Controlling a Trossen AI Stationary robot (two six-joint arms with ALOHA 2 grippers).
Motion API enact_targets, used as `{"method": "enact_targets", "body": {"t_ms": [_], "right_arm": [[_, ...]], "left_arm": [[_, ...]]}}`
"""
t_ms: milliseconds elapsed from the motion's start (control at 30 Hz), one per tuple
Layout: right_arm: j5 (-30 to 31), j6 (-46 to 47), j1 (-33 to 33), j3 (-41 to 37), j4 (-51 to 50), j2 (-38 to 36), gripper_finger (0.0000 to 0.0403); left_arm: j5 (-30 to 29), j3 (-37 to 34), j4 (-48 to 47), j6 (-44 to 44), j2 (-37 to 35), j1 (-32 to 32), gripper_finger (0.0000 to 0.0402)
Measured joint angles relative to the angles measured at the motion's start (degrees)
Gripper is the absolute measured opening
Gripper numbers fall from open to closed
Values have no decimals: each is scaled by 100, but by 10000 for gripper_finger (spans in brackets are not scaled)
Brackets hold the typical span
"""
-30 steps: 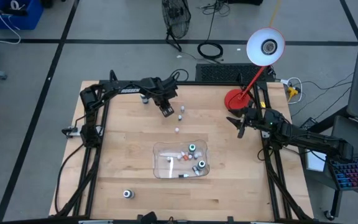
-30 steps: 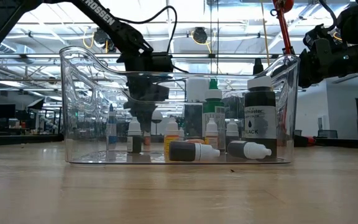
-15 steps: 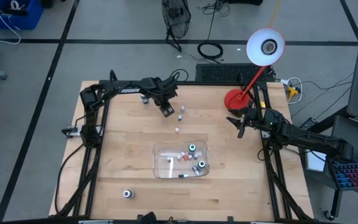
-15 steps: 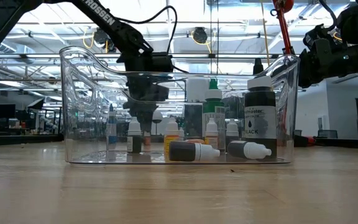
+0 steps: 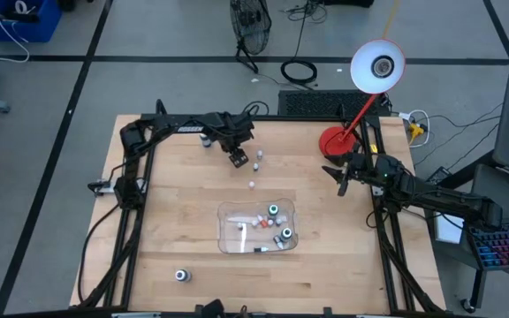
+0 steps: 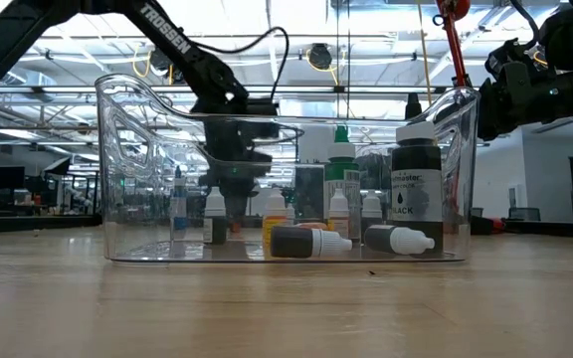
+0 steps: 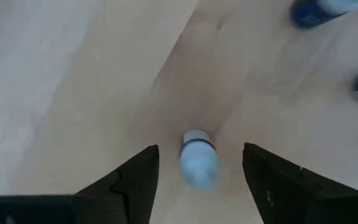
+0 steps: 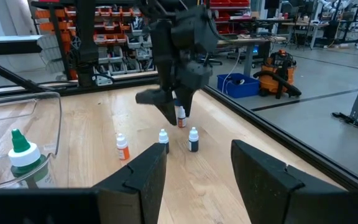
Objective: Pick & Place food coloring
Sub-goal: Put the small red food coloring bottle into the transparent bin
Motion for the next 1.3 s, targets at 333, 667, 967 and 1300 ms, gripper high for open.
{"method": "enact_targets", "body": {"t_ms": [333, 667, 967, 1300], "right_arm": [[-1, -2, 1, 0, -4, 2, 171], [0, 0, -2, 0, -4, 2, 171], [-1, -2, 0, 0, -2, 2, 171], [-1, 0, -2, 0, -2, 2, 171]], "left_arm": [[-240, -7, 13, 234, 83, 15, 234], [-295, -4, 50, 521, 80, 15, 234], [-291, -2, 55, 688, 80, -2, 233], [54, 0, 52, 748, 80, 4, 118]]}}
